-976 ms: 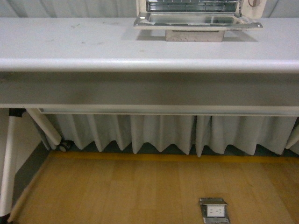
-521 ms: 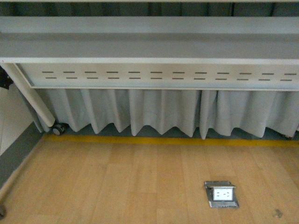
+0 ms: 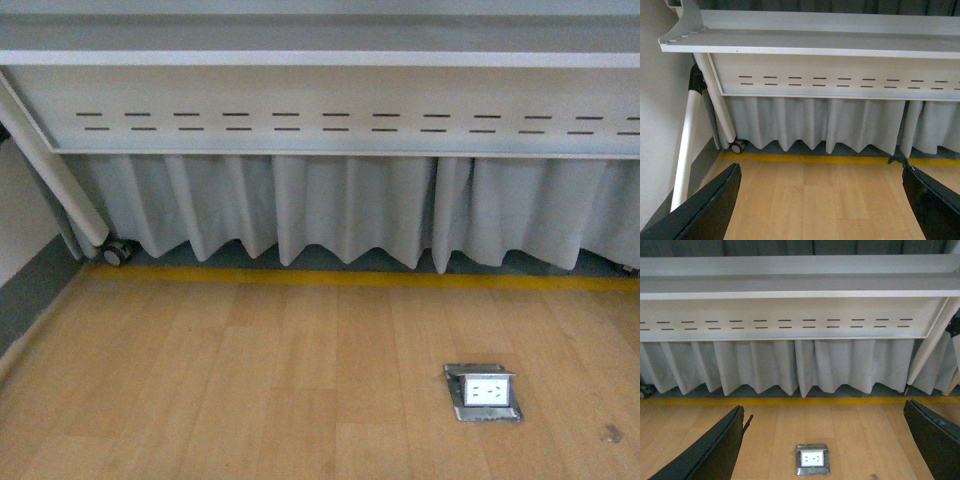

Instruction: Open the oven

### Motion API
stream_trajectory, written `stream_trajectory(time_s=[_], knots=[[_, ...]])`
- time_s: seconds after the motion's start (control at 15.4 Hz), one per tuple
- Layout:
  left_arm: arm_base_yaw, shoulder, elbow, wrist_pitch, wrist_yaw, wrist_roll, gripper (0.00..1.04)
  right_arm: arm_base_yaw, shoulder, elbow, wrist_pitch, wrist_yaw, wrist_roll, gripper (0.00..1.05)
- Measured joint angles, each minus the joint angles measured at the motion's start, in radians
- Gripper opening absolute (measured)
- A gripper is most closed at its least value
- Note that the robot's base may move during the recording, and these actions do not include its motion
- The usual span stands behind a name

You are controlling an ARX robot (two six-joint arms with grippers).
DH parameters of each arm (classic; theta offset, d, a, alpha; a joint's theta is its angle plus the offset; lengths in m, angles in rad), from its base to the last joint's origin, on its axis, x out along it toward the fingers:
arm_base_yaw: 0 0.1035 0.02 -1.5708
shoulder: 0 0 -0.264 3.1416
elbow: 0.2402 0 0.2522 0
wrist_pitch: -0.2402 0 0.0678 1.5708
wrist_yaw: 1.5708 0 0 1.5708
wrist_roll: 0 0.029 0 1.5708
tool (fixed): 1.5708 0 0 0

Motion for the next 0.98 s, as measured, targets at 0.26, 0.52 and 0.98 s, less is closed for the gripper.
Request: stream_trajectory(time_s=[0.26, 0.52, 0.98], knots=[[0.000, 0.000, 0.000, 0.002, 0.000, 0.000, 0.98, 0.000, 0.000, 0.000, 0.002, 0.000, 0.000, 0.98], [0.000, 0.000, 0.000, 0.002, 0.000, 0.000, 0.98, 0.000, 0.000, 0.000, 0.002, 0.000, 0.000, 0.98], [0.000, 0.000, 0.000, 0.002, 0.000, 0.000, 0.98, 0.000, 0.000, 0.000, 0.002, 0.000, 0.000, 0.98]])
